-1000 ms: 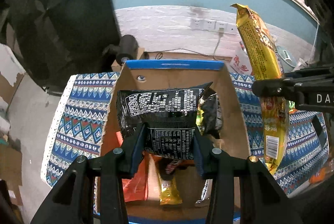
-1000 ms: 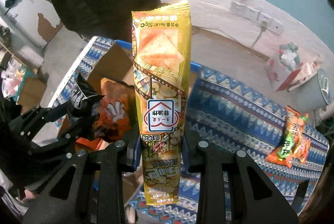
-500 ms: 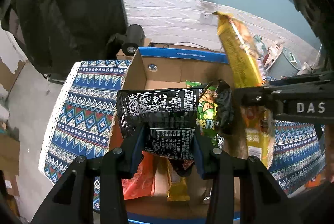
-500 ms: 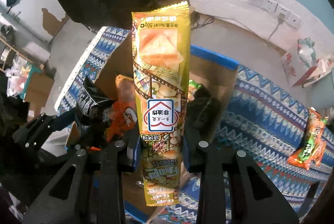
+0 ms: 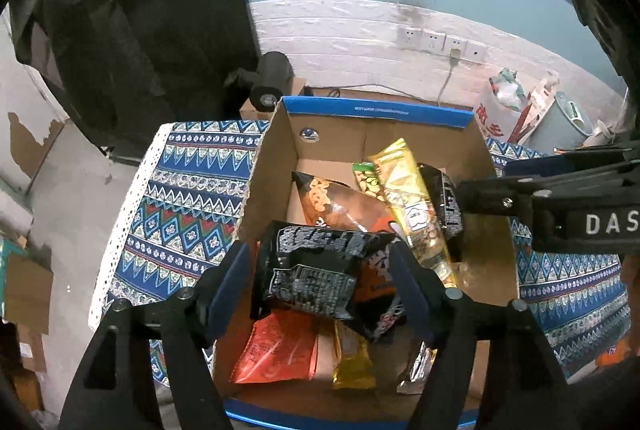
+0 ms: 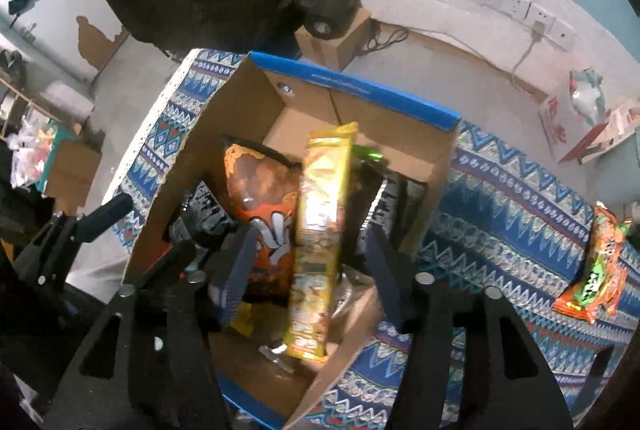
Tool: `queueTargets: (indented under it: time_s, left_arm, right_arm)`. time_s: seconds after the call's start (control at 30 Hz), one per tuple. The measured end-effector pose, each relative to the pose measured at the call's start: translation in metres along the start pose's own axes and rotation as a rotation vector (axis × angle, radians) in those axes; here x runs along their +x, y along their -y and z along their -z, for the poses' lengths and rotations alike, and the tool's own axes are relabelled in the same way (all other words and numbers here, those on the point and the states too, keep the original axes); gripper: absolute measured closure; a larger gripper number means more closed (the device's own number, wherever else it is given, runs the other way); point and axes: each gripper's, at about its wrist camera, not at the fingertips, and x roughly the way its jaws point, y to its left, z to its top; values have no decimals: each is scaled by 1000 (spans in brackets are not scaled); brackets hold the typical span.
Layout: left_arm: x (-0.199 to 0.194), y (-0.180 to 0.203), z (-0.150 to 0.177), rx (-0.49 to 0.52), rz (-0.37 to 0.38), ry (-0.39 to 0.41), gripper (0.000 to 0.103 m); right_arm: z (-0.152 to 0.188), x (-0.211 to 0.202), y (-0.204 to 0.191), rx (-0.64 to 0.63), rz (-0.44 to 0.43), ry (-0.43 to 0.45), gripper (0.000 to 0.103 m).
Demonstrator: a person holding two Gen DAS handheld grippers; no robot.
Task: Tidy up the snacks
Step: 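Lower black bag into box with left tool while right tool drops yellow pack in, then move both open tools back over the two remaining bags on the tablecloth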
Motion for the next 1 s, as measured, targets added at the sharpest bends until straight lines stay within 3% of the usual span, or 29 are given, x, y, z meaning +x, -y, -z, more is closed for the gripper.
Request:
queueTargets:
  time_s: [0.2,0.37,1.0]
  left_arm:
    - [-1,14,-1,28,9,-5,30]
    - [-4,29,-1,66,8,4,26]
    - [-5,102,1,194,41,-20,25]
  right_arm:
    - [11,-12,15,-6,60,22,31]
    - [23,-22,34,9,89,30,30]
    - [74,-57,111,112,150,63,29]
